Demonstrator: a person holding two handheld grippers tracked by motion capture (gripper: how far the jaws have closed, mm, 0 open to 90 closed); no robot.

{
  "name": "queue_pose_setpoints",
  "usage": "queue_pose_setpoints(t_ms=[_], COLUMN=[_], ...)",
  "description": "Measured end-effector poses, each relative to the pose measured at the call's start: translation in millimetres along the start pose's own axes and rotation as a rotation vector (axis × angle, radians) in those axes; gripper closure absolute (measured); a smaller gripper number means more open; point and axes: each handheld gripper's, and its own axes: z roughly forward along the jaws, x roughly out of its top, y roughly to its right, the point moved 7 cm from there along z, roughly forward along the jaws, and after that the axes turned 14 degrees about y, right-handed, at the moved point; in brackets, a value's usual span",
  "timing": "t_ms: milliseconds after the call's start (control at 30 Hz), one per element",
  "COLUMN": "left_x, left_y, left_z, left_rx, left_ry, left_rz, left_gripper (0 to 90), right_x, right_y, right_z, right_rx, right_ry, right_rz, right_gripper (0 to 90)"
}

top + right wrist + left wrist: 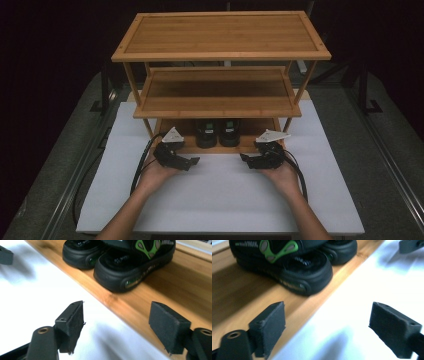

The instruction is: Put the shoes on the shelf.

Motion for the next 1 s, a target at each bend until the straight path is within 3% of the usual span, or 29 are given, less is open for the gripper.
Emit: queue_pose_setpoints(t_ms=[233,500,633,767,1000], left_x=[-21.8,-42.5,-53.4,-68.7,-86.1], left_y=[6.7,5.6,6.2,6.3,5.2], left_z=[-22.8,-55.8,-71.7,-86.6,-104.9], left_rx=[0.013,0.049,0.068,0.091,0.116], left_ry=[-0.050,-0.055,-0.047,-0.061,-0.067], left_rz=[0.002,0.002,0.001,-0.003,-0.032], left_gripper=[2.5,0.6,0.5,0.5,0.5], right_x=[-10.5,-26.7,-34.1,-46.5,-70.3], right_y=[8.5,14.9,16.8,18.8,26.8], right_z=[-28.7,-60.6,-73.5,-86.0,-112.1], right_rx=[-0.019,-0.028,-0.056,-0.086,-0.117], right_ry=[-0.004,0.009,0.007,-0.015,-0.061], right_rz=[0.022,0.043,0.035,0.018,0.045], right_gripper=[19.8,13.7,9.5,5.0,2.3])
